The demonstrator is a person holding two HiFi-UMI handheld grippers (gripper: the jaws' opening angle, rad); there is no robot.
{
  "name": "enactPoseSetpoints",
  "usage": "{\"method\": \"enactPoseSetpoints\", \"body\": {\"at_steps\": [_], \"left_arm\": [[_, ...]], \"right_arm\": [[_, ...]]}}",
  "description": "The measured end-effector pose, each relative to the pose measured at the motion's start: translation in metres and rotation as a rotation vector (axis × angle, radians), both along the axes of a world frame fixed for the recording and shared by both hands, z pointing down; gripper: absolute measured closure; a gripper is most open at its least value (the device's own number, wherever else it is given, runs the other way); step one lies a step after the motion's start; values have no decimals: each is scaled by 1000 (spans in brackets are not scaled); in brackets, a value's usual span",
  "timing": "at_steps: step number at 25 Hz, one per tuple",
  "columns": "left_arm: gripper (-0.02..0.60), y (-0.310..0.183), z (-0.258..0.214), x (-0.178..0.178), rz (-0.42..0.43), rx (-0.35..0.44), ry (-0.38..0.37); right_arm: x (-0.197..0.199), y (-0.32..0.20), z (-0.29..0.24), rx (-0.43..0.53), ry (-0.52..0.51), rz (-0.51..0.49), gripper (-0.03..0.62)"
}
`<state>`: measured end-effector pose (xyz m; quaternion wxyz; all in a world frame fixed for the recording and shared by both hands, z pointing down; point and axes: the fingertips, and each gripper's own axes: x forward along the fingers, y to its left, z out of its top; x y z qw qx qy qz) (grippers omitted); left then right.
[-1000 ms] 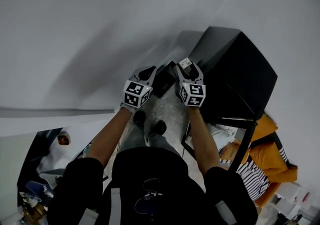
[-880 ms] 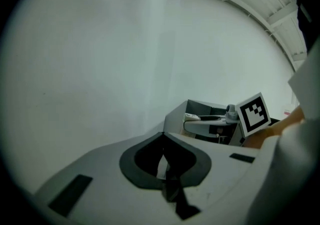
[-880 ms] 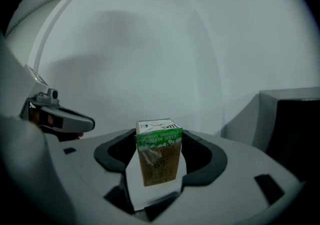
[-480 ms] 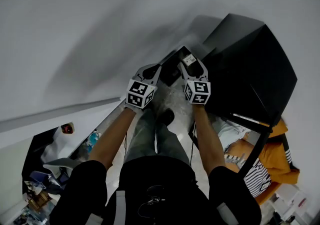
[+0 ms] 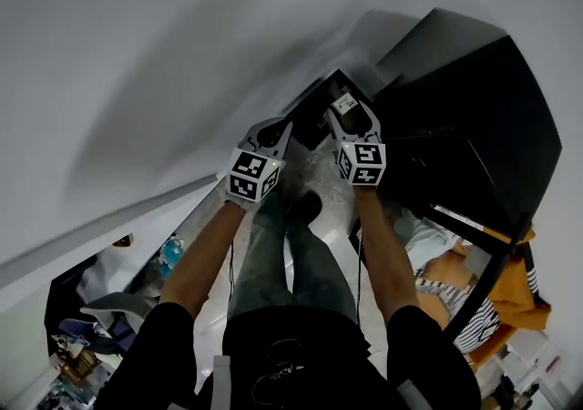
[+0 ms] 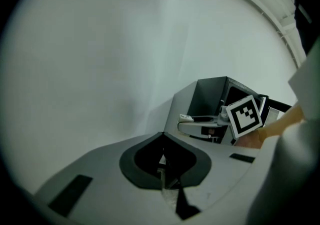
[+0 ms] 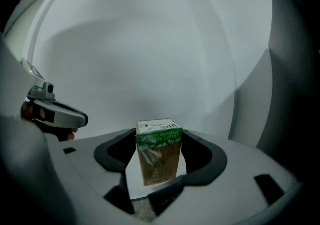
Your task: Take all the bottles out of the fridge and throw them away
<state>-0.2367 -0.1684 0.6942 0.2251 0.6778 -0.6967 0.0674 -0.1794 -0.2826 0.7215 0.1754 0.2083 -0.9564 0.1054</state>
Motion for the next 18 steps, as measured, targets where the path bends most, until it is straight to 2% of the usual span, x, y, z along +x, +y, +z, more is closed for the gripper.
{"method": "enactPoseSetpoints", "body": {"at_steps": [5,13,18], "left_arm": [[583,-14,56,-5,16,15,9],[583,-35,172,-6,58,29,8],[583,-38,209,-11,79,24,-4]], "right_arm": [[-8,-4,61,2,4,-11,303],[-19,-12,208,10,53,-1,303],[-19,-19,264,-16,68,39,303]]}}
